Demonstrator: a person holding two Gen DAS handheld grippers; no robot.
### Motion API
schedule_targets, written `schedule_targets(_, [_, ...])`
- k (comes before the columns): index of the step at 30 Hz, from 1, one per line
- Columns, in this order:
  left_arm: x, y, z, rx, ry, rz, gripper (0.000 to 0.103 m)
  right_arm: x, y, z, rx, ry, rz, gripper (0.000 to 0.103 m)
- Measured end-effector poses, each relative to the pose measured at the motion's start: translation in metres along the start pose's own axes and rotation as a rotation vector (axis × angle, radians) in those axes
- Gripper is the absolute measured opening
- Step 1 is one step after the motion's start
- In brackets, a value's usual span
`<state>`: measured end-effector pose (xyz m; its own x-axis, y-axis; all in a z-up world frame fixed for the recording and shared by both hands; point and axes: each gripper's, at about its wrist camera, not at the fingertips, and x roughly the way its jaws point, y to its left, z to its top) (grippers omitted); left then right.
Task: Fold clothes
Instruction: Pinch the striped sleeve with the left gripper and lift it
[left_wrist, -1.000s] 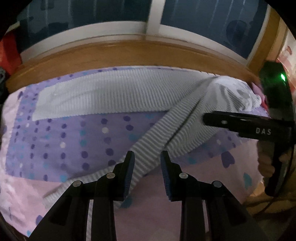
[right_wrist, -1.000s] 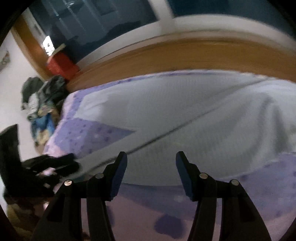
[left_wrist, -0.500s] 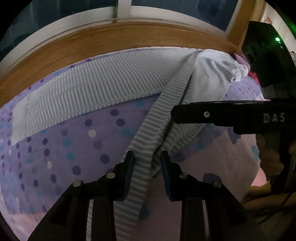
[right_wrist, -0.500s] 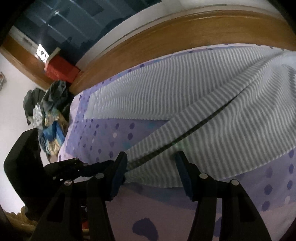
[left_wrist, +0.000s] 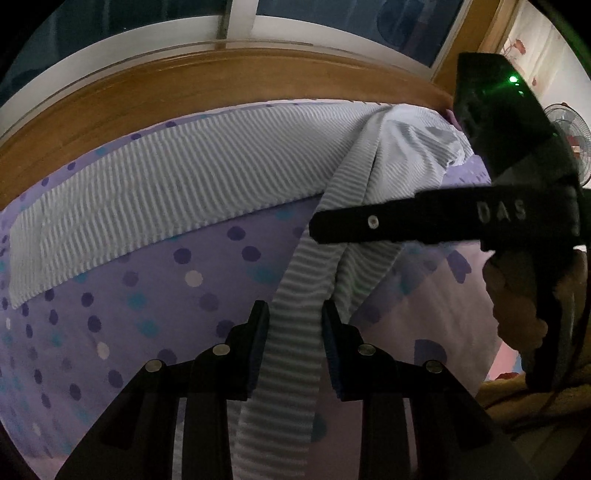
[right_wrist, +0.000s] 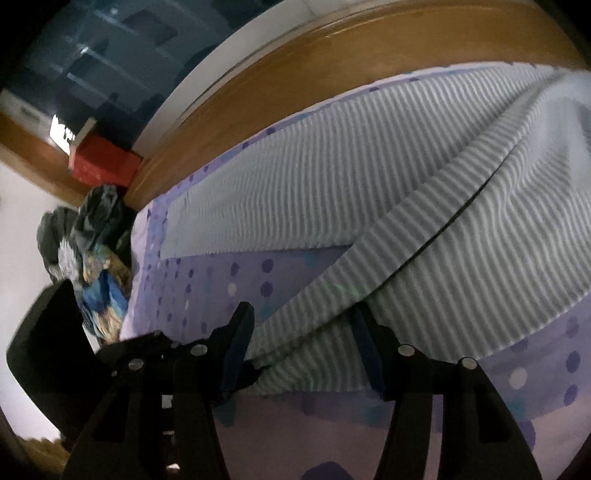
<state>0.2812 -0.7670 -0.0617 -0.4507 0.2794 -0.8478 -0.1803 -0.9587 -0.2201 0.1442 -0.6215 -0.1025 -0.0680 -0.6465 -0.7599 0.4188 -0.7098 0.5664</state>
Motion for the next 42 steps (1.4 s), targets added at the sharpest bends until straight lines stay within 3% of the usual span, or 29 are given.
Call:
schedule_targets(3, [-0.002, 0.002, -0.001, -0.011, -0.002, -0.006, 0.029, 0.003, -0.002, 0.004, 0.011, -0.013, 0.007, 0.053])
schedule_targets(5, [-0.003, 0.003, -0.002, -0.015, -0.005, -0.01, 0.029, 0.006, -0.001, 0.007, 0.002, -0.026, -0.019, 0.028])
schedule_targets(6, [-0.004, 0.003, -0.003, -0.017, -0.006, -0.012, 0.029, 0.007, -0.002, 0.009, -0.003, -0.028, -0.031, 0.006])
schedule_targets(7, [-0.005, 0.003, -0.004, -0.019, -0.008, -0.013, 0.029, 0.009, -0.002, 0.011, 0.0, -0.031, -0.032, 0.005])
schedule_targets(14, [-0.012, 0.012, -0.009, -0.047, -0.032, -0.003, 0.029, -0.011, 0.017, 0.016, -0.094, -0.107, -0.002, 0.004])
schedule_targets(18, [-0.014, 0.011, -0.011, -0.035, -0.019, -0.005, 0.029, -0.016, 0.021, 0.019, -0.113, -0.117, 0.015, 0.004])
schedule_targets(23, [-0.014, 0.007, -0.016, -0.019, -0.015, 0.048, 0.028, -0.014, 0.022, 0.023, -0.117, -0.113, 0.027, 0.004])
schedule_targets(25, [-0.02, 0.015, -0.013, -0.063, -0.036, 0.018, 0.005, -0.014, 0.025, 0.025, -0.13, -0.116, 0.025, 0.004])
schedule_targets(32, [-0.054, 0.049, 0.02, -0.139, -0.132, -0.077, 0.005, -0.021, 0.04, 0.061, -0.225, -0.164, 0.04, 0.004])
schedule_targets(36, [-0.054, 0.08, 0.049, -0.152, -0.137, -0.051, 0.005, 0.001, 0.045, 0.093, -0.252, -0.162, 0.026, 0.004])
schedule_targets(42, [-0.01, 0.124, 0.081, -0.194, -0.06, 0.013, 0.007, 0.061, 0.04, 0.13, -0.235, -0.093, -0.046, 0.004])
